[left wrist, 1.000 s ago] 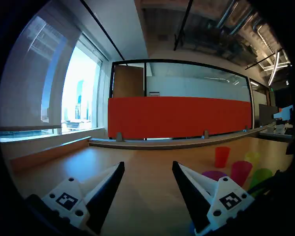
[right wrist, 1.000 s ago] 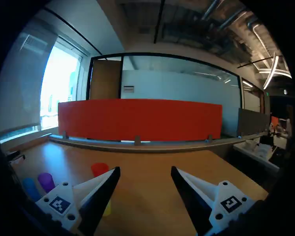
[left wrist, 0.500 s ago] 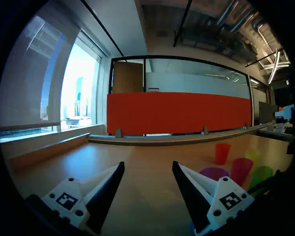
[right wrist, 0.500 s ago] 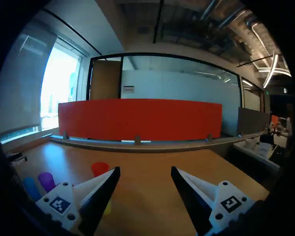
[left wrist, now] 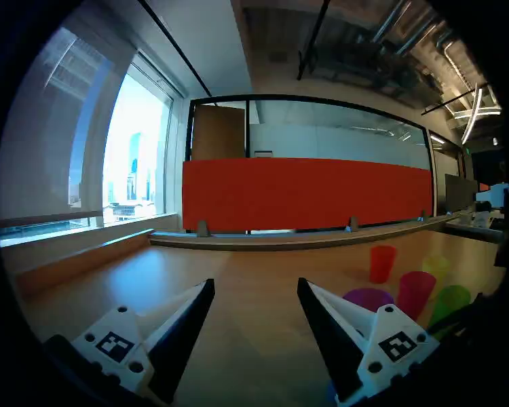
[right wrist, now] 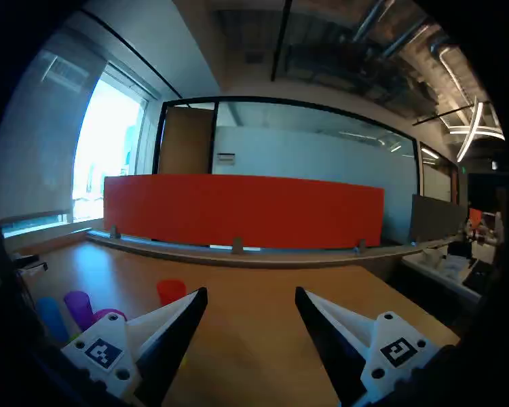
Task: Pour water
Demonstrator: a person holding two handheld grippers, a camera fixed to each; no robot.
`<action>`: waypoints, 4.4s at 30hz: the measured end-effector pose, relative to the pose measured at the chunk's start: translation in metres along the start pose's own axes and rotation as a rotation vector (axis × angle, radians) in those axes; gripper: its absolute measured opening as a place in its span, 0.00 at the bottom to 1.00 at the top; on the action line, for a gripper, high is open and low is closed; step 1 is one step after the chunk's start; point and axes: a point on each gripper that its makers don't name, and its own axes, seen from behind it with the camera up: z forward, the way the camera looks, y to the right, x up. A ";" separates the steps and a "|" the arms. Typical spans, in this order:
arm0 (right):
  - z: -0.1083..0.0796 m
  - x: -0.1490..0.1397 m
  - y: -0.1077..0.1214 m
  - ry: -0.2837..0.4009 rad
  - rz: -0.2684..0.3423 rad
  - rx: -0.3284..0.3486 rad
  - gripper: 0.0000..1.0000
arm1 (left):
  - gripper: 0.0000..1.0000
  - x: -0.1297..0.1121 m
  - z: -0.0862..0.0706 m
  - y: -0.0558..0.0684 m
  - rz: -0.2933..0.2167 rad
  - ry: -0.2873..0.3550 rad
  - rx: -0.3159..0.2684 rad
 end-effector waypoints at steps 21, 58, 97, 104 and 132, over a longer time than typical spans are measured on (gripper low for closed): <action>0.008 -0.019 0.004 0.062 0.034 -0.001 1.00 | 0.90 0.000 -0.001 0.000 0.000 0.000 0.000; 0.017 -0.063 0.030 0.068 0.033 -0.036 1.00 | 0.90 0.000 0.000 -0.001 0.000 0.000 0.000; 0.017 -0.076 0.036 0.054 0.058 -0.031 1.00 | 0.90 -0.001 -0.001 -0.001 0.000 0.000 0.000; 0.017 -0.076 0.036 0.053 0.058 -0.032 1.00 | 0.90 -0.001 0.000 -0.001 0.000 0.000 0.000; 0.017 -0.076 0.037 0.053 0.059 -0.032 1.00 | 0.90 0.000 0.000 -0.001 0.000 0.000 0.000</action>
